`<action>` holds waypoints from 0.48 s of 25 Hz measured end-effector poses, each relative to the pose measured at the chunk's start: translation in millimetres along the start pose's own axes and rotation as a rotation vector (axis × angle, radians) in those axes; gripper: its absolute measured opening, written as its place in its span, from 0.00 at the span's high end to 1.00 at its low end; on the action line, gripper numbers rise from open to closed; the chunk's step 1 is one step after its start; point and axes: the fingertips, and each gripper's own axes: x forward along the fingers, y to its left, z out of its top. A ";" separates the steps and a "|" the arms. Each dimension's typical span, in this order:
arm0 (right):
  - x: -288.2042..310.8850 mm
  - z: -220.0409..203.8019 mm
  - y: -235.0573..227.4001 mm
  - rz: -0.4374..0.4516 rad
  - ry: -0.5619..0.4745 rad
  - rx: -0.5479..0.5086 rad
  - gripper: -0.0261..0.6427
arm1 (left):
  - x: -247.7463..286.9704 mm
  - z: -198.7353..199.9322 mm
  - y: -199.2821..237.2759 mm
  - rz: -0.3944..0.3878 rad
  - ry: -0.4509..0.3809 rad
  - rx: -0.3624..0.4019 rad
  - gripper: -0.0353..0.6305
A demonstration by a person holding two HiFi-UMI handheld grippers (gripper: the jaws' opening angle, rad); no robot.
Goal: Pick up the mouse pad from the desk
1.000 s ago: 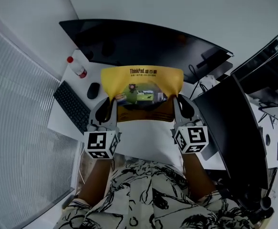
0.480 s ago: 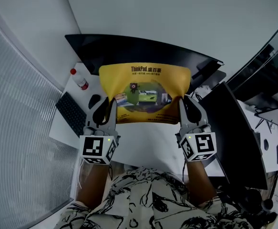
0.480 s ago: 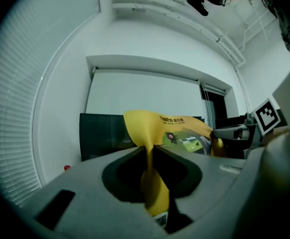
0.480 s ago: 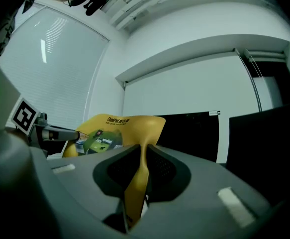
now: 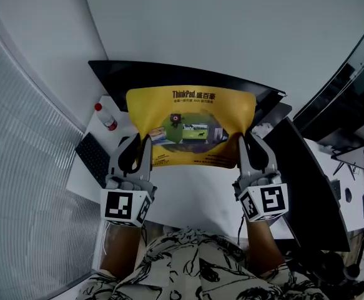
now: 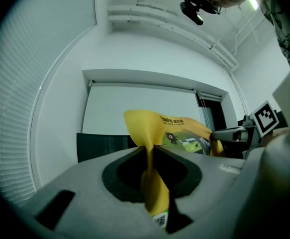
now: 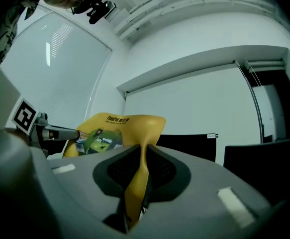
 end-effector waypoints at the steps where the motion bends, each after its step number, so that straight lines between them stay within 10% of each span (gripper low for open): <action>1: -0.6 1.7 0.2 0.001 -0.004 -0.002 0.87 | -0.5 1.5 -0.3 0.002 -0.005 0.000 0.85; 12: 2.5 2.3 -0.7 -0.004 0.001 -0.013 0.87 | 1.3 -0.7 -0.9 -0.007 0.010 0.017 0.85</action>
